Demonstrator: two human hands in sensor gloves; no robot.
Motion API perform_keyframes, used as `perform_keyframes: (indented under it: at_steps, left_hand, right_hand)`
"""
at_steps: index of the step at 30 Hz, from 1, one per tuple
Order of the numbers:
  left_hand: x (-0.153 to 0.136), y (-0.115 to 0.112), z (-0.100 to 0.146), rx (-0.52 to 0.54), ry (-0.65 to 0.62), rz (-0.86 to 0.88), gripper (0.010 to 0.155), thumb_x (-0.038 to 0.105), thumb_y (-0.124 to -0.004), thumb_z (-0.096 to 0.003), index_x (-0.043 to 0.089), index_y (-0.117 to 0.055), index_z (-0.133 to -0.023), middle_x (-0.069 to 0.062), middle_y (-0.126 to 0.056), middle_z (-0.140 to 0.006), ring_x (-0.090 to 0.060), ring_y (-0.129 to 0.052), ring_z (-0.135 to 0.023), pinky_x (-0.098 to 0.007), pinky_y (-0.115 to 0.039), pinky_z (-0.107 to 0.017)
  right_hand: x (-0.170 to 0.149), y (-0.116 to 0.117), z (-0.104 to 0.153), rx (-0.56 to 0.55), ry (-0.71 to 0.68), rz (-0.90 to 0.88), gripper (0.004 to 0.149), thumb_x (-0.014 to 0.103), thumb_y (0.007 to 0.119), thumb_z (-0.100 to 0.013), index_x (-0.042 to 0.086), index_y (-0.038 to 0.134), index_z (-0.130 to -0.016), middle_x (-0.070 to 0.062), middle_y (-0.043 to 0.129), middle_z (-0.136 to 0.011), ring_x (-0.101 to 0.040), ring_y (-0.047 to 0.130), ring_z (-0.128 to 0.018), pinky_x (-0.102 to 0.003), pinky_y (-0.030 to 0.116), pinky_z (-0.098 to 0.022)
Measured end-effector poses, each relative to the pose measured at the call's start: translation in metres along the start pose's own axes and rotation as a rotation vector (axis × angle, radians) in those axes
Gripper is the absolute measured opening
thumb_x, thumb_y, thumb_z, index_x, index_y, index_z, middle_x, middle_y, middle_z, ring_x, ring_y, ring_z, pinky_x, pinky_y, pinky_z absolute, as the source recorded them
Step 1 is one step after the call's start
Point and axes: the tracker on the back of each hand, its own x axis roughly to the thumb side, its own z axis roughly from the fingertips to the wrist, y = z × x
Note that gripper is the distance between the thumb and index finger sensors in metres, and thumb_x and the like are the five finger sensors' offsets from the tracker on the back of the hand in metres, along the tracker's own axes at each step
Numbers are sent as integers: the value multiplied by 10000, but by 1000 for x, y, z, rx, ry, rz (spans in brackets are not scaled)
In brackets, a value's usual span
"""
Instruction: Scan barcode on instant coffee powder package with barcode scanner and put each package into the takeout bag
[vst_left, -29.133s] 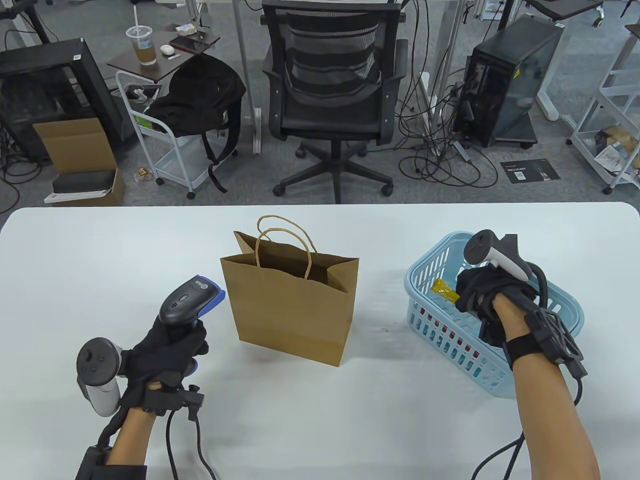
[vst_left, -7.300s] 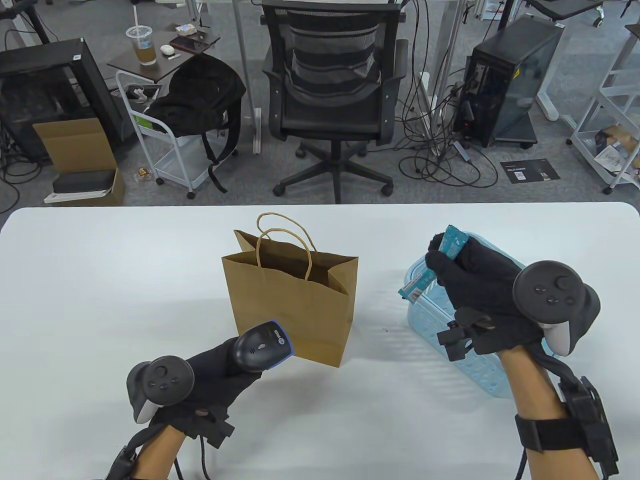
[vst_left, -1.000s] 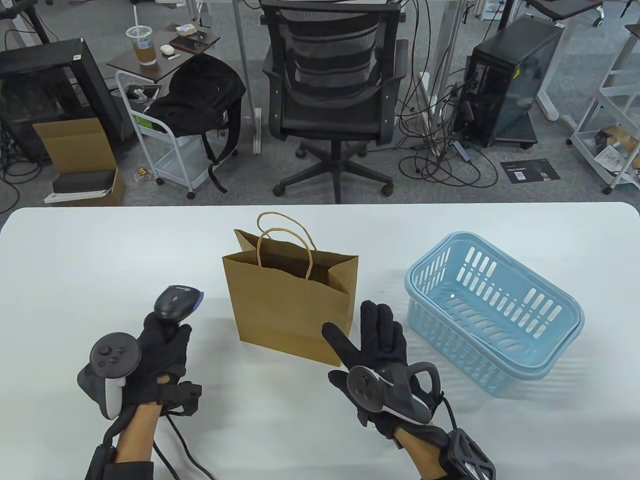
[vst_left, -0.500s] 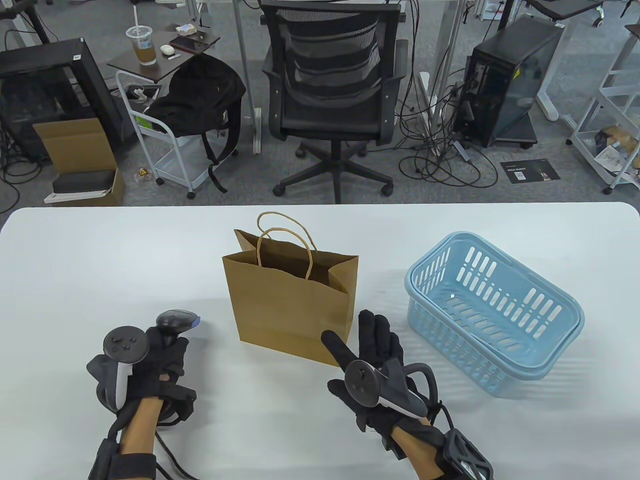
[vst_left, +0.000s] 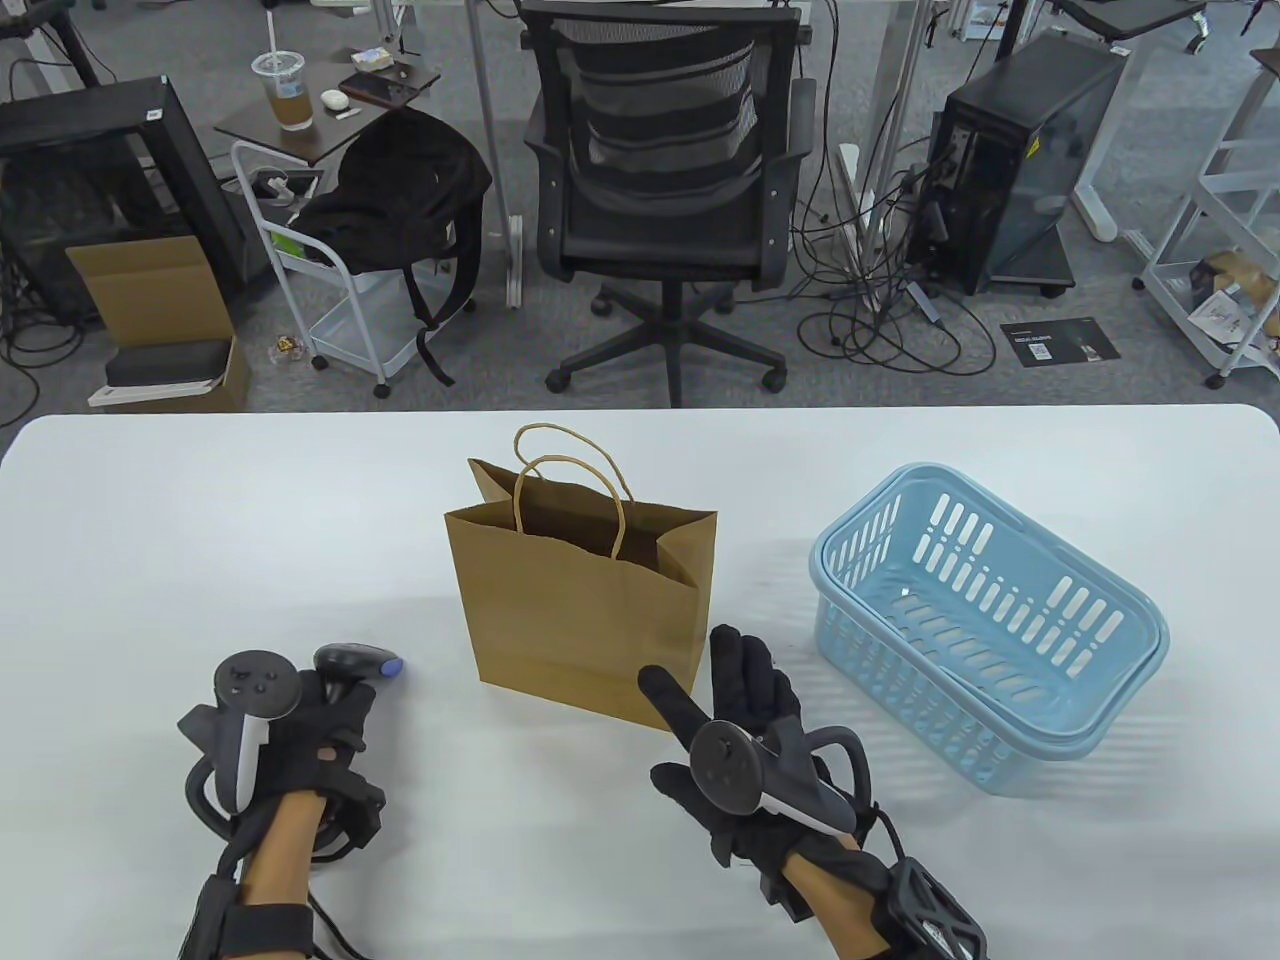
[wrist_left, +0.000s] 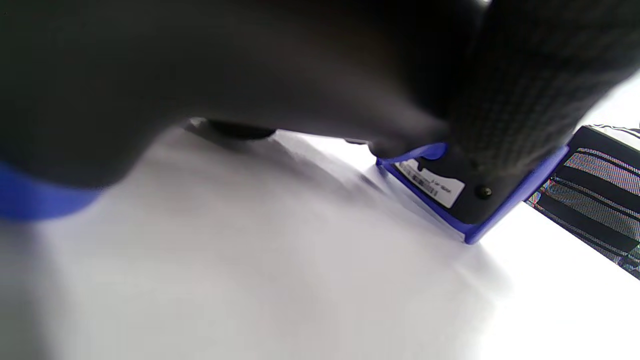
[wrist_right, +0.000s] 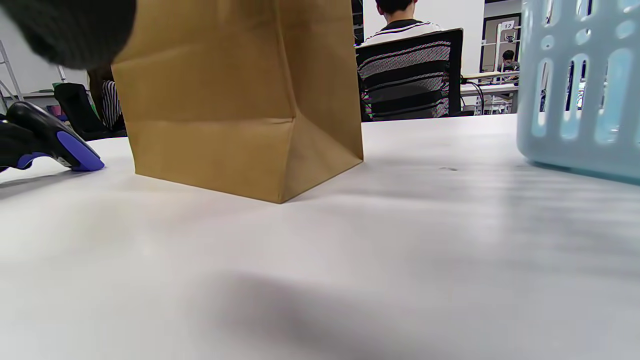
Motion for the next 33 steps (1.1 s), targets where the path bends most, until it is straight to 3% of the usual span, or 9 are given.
perform_keyframes:
  at_steps: [3, 6, 8, 12, 14, 18, 24, 33]
  left_hand:
    - [2, 2, 4, 3, -10, -59, 685, 661, -832, -427, 307, -722, -1003, -2, -582, -1099, -265, -740, -976, -470, -700, -674]
    - [10, 14, 15, 78, -62, -71, 816, 680, -811, -402, 310, -562, -1086, 20, -467, -1161, -297, -608, -1075, -508, -619, -739]
    - [19, 28, 31, 135, -174, -64, 822, 677, -798, -405, 348, -505, -1100, 49, -421, -1184, -305, -510, -1121, -528, -544, -784]
    - [42, 41, 67, 189, -549, 81, 819, 680, -786, -417, 420, -443, -1114, 63, -343, -1227, -294, -359, -1186, -552, -409, -841]
    - [55, 37, 80, 169, -698, 98, 854, 705, -766, -399, 463, -366, -1113, 73, -267, -1236, -274, -270, -1197, -542, -351, -852]
    - [68, 17, 91, 64, -835, -23, 907, 736, -728, -386, 533, -187, -1085, 103, -61, -1217, -240, -50, -1179, -533, -197, -857]
    - [78, -12, 98, -61, -916, -158, 956, 739, -713, -383, 533, -36, -1025, 122, 121, -1137, -211, 114, -1103, -501, -68, -820]
    - [78, -21, 94, -146, -894, -194, 958, 755, -713, -369, 524, -63, -1033, 107, 135, -1119, -230, 118, -1085, -511, -68, -804]
  right_hand:
    - [0, 2, -1, 11, 5, 4, 873, 670, 690, -450, 555, 64, -1047, -236, -89, -1126, -492, 108, -1092, -603, 300, -828]
    - [-2, 3, -1, 22, 16, 6, 879, 672, 688, -450, 553, 49, -1043, -228, -128, -1114, -494, 97, -1088, -604, 292, -828]
    - [-3, 2, -1, 16, 22, 7, 884, 672, 689, -450, 551, 43, -1040, -224, -138, -1109, -493, 91, -1087, -603, 291, -828]
    - [-4, 2, 0, 8, 30, 15, 889, 674, 688, -449, 549, 31, -1035, -201, -166, -1103, -488, 70, -1084, -603, 278, -828]
    - [-4, 2, -1, 4, 30, 23, 889, 673, 688, -449, 551, 27, -1031, -191, -178, -1099, -484, 60, -1082, -602, 272, -829]
    - [-5, 2, -1, 7, 36, 25, 888, 673, 687, -450, 553, 27, -1032, -177, -184, -1102, -478, 48, -1082, -601, 266, -829]
    - [-4, 2, -1, -2, 39, 24, 883, 672, 689, -449, 559, 34, -1031, -171, -184, -1104, -481, 48, -1081, -602, 266, -829]
    - [-7, 3, -1, -5, 45, 18, 886, 672, 688, -450, 559, 27, -1028, -171, -196, -1096, -480, 52, -1084, -602, 268, -829]
